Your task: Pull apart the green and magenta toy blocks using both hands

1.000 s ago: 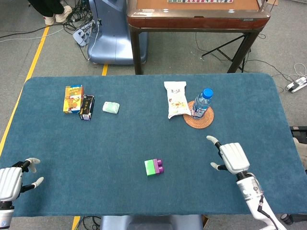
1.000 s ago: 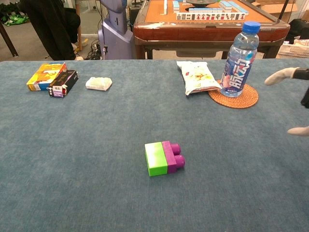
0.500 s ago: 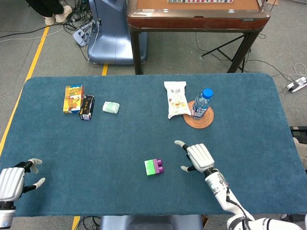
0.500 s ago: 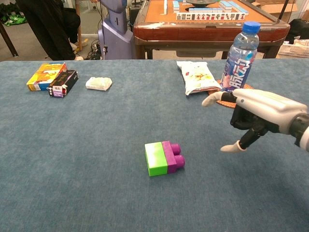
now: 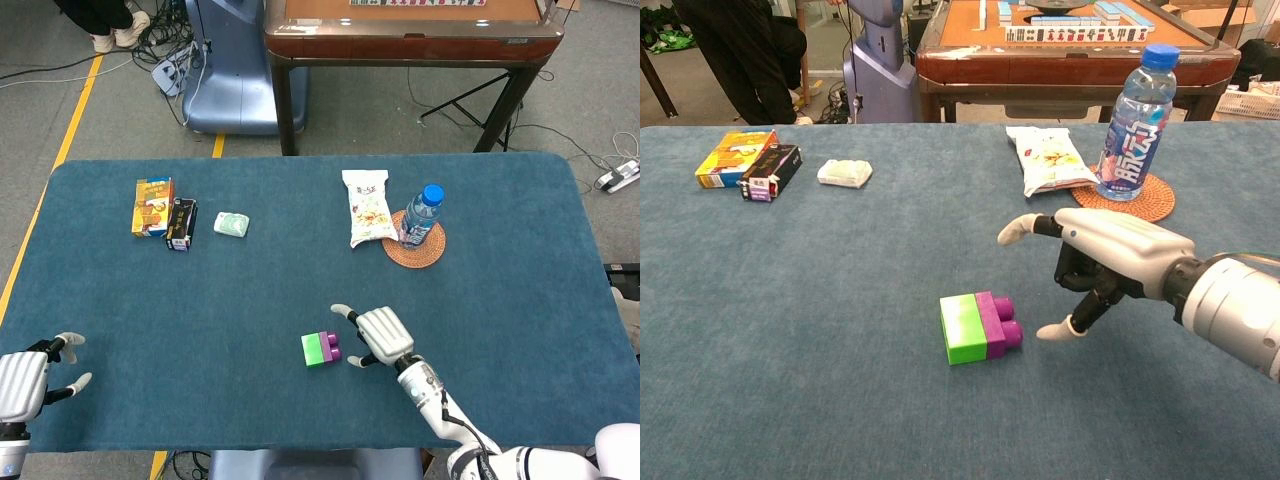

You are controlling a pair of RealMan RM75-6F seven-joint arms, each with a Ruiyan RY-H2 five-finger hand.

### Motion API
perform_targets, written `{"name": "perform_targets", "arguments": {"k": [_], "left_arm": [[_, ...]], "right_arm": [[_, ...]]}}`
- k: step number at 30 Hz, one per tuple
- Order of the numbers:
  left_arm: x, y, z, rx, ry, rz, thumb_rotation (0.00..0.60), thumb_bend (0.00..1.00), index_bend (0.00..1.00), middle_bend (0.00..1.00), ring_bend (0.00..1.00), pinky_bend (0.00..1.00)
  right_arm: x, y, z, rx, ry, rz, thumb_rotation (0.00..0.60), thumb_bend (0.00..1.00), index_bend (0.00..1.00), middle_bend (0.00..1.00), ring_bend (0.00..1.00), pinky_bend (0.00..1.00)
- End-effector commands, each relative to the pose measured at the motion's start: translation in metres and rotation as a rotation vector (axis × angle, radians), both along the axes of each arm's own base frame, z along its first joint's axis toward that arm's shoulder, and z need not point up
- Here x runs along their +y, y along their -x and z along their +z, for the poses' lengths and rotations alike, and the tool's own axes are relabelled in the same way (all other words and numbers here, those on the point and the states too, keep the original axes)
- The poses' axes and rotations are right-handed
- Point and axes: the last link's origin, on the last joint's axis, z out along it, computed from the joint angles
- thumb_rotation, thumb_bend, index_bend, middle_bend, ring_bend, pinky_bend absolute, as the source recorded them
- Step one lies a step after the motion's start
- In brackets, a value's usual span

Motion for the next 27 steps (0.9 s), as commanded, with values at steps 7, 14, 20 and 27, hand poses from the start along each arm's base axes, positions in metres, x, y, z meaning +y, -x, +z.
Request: {"name": "perform_targets", "arguments": {"k": [7,14,20,27], "left_arm": [[-0.001,0.002,-0.001,-0.005,0.001,0.003,0.6,0.05,0.48,0.56,0.54,0.73],[-0.003,0.005,-0.003,-0.015,0.0,0.015,0.6,0.05,0.48,0.56,0.54,0.73],[-0.005,0.007,-0.002,-0.017,-0.001,0.023,0.6,0.05,0.48,0.56,0.54,0.73],[-0.005,0.007,-0.004,-0.016,0.004,0.023,0.6,0.05,0.48,0.56,0.54,0.73]], "right_arm": [[-0.002,-0.008,-0.015,0.002,-0.014,0.006,0.6,0.0,0.18,1.0,1.0,1.0],[-0.009,-0.015,-0.027,-0.017,-0.022,-0.005,0.6,0.0,0.18,1.0,1.0,1.0],[-0.017,-0.017,-0.029,-0.018,-0.01,-0.006,0.6,0.0,0.18,1.0,1.0,1.0],[-0.034,-0.019,-0.027,-0.014,0.019,-0.025,0.6,0.0,0.18,1.0,1.0,1.0]]}}
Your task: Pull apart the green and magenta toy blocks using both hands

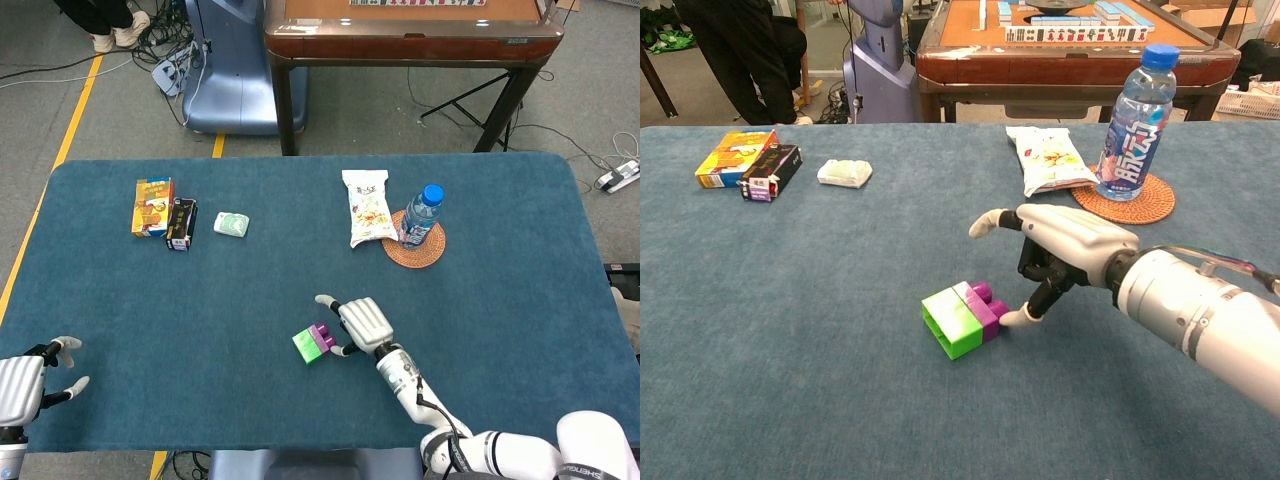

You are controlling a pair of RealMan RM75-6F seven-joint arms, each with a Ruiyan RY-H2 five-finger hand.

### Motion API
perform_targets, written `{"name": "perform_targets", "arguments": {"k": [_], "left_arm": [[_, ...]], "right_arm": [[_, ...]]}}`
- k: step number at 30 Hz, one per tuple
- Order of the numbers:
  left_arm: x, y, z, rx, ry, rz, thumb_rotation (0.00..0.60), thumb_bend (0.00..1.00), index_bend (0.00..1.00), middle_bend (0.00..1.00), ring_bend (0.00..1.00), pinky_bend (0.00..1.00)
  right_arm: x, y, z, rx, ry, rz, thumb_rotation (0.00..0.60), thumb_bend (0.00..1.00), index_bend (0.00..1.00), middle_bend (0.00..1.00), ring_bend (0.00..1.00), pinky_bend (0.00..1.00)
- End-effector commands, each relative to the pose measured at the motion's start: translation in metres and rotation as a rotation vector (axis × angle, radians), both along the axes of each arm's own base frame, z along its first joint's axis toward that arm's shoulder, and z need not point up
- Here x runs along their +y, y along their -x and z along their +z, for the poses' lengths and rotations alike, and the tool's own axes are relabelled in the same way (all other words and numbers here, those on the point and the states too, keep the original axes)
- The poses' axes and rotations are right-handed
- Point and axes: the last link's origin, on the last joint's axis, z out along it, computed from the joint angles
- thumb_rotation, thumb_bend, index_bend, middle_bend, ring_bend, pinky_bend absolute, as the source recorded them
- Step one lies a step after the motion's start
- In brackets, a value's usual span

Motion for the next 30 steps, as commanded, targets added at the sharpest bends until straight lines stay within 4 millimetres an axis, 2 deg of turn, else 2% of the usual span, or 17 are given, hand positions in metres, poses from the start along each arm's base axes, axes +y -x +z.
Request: {"name": "perform_targets", "arguments": {"k": [1,7,18,30], "left_arm": [[0.0,-0.001,-0.001,0.0,0.001,-0.001,0.6,0.05,0.48,0.56,0.54,0.73],[0.001,-0.003,0.001,0.0,-0.003,-0.005,0.6,0.05,0.48,0.56,0.54,0.73],[0.001,-0.005,-0.001,0.002,0.003,-0.006,0.6,0.05,0.48,0.56,0.54,0.73],[0.0,-0.005,-0.001,0.003,0.005,-0.002,0.6,0.05,0.48,0.56,0.54,0.73]], "right_arm": [[-0.007,-0.002,0.0,0.004,0.001,-0.007,0.6,0.0,0.18,1.0,1.0,1.0],[-0.016,-0.009,0.011,0.029,-0.066,-0.018,0.6,0.0,0.18,1.0,1.0,1.0],[-0.029,-0.035,0.039,0.181,-0.176,-0.019,0.6,0.0,0.18,1.0,1.0,1.0],[-0.033,-0.058,0.037,0.301,-0.252,-0.019,0.6,0.0,0.18,1.0,1.0,1.0]]}}
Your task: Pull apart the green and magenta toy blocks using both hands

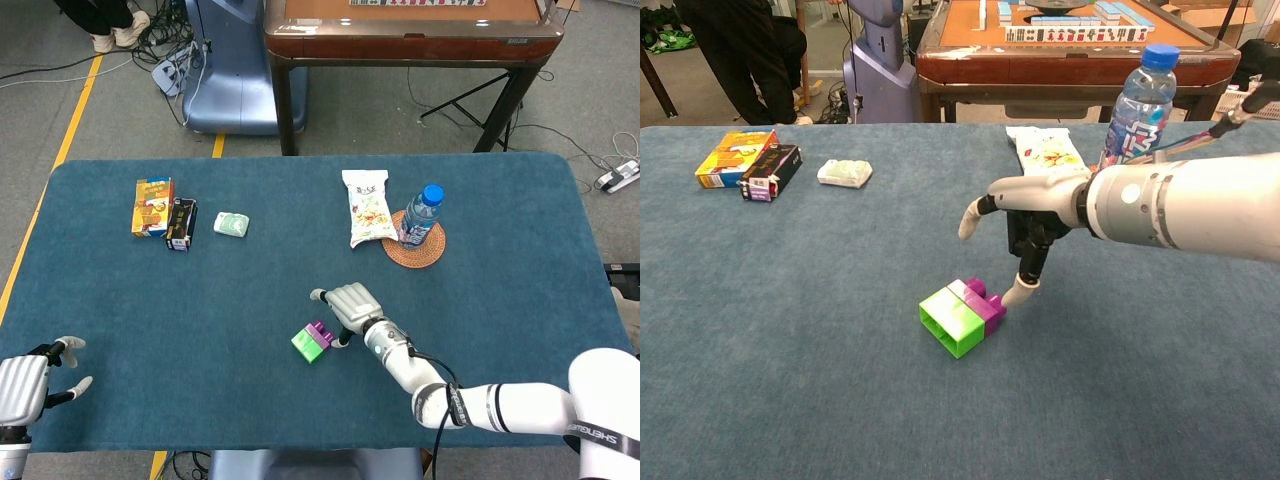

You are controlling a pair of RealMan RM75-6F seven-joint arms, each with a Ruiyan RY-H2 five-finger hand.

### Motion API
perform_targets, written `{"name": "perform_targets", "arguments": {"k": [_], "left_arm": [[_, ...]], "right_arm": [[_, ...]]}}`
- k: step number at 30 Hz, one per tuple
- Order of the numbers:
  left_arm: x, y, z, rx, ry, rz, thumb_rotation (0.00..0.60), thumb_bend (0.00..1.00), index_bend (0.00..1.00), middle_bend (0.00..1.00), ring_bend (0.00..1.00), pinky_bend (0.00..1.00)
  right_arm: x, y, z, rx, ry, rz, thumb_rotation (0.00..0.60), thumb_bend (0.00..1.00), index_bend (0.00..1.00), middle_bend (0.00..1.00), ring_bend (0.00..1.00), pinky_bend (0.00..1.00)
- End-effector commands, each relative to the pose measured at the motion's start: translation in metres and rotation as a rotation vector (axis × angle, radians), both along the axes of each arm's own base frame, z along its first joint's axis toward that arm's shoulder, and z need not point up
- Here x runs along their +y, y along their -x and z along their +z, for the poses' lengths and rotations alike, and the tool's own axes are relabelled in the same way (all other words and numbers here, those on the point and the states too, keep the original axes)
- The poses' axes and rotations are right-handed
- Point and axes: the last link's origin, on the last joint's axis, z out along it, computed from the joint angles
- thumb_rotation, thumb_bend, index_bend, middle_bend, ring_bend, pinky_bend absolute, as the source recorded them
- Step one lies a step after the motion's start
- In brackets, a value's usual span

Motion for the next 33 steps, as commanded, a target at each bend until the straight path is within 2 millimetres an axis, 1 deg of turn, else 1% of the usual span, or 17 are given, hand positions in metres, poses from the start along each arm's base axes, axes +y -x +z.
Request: {"name": "perform_targets", "arguments": {"k": [1,11,16,21,33], "left_arm": [[0.0,0.0,0.0,0.0,0.001,0.001,0.6,0.05,0.48,0.56,0.54,0.73],[-0.003,0.002,-0.002,-0.005,0.001,0.008,0.6,0.05,0.48,0.56,0.54,0.73],[-0.004,0.003,-0.001,-0.006,0.0,0.012,0.6,0.05,0.48,0.56,0.54,0.73],[-0.005,0.004,-0.001,-0.008,-0.001,0.015,0.6,0.05,0.48,0.56,0.54,0.73],[-0.005,0.003,-0.004,-0.005,0.007,0.016,0.6,0.05,0.48,0.56,0.54,0.73]], "right_arm": [[0.001,-0.004,-0.002,0.038,-0.03,0.014,0.6,0.0,0.18,1.0,1.0,1.0],[0.001,-0.017,-0.016,0.081,-0.063,0.02,0.6,0.0,0.18,1.0,1.0,1.0],[0.002,-0.019,-0.022,0.085,-0.073,0.027,0.6,0.0,0.18,1.0,1.0,1.0],[0.003,-0.021,-0.023,0.083,-0.074,0.036,0.6,0.0,0.18,1.0,1.0,1.0],[0.0,-0.011,-0.021,0.13,-0.061,0.135,0.6,0.0,0.25,1.0,1.0,1.0]]}}
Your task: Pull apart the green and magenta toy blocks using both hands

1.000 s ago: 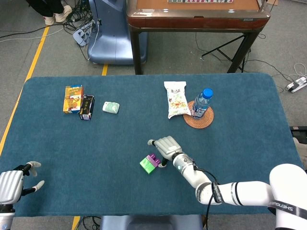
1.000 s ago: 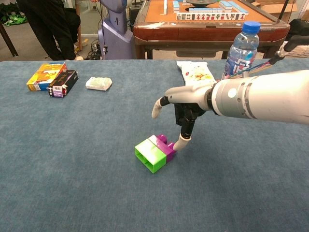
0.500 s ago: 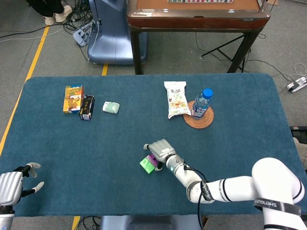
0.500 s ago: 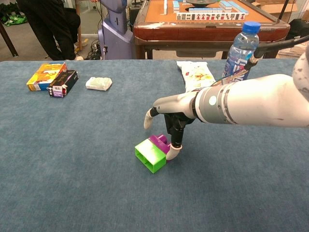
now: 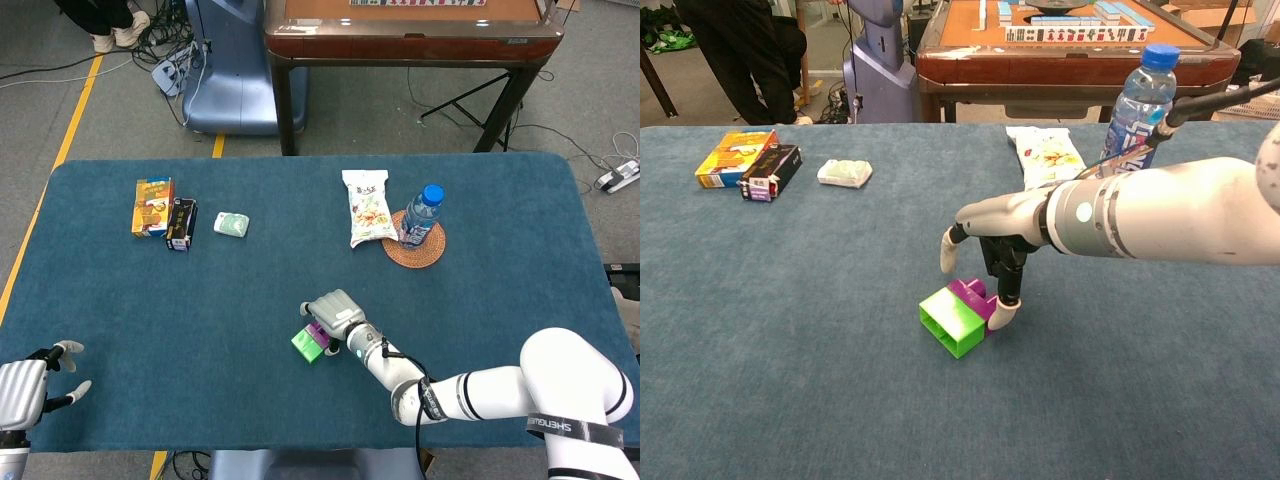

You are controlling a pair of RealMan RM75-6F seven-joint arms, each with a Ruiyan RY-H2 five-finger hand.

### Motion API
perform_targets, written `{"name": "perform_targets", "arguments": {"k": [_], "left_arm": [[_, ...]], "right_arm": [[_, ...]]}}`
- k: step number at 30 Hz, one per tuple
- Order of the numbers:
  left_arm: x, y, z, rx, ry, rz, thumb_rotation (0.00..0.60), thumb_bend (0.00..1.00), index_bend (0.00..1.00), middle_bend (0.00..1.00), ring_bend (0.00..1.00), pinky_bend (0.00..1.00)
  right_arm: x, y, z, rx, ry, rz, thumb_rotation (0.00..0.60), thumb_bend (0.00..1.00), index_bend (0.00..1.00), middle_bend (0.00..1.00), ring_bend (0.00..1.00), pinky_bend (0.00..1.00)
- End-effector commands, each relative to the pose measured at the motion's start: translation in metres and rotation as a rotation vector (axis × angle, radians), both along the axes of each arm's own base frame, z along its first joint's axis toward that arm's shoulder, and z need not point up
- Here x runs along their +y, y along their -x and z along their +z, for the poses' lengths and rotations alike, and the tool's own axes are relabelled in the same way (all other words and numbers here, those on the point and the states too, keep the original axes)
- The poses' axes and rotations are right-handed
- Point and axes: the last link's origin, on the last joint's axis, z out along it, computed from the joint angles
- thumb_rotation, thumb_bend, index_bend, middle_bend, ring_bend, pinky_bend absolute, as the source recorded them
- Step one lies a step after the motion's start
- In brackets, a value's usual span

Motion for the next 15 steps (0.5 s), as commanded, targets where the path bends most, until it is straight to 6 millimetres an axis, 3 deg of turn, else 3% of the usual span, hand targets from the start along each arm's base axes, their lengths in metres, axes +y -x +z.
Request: {"name": "perform_targets", "arguments": {"k": [1,15], "left_arm": [[0.0002,-0.0005,-0.0006,0.0,0.002,-0.001,0.6,0.05,0.48,0.56,0.54,0.73],[-0.0005,-0.0015,-0.0038,0.002,0.011,0.006,0.6,0.05,0.48,0.56,0.54,0.73]], "right_arm": [[-0.0011,0.005,0.0003,0.016,0.004,0.03,0.6,0.0,0.25,1.0,1.0,1.0],[0.0009,0.0075,-0.0051,0.011,0.01,0.095,0.6,0.0,0.28,1.0,1.0,1.0]]}}
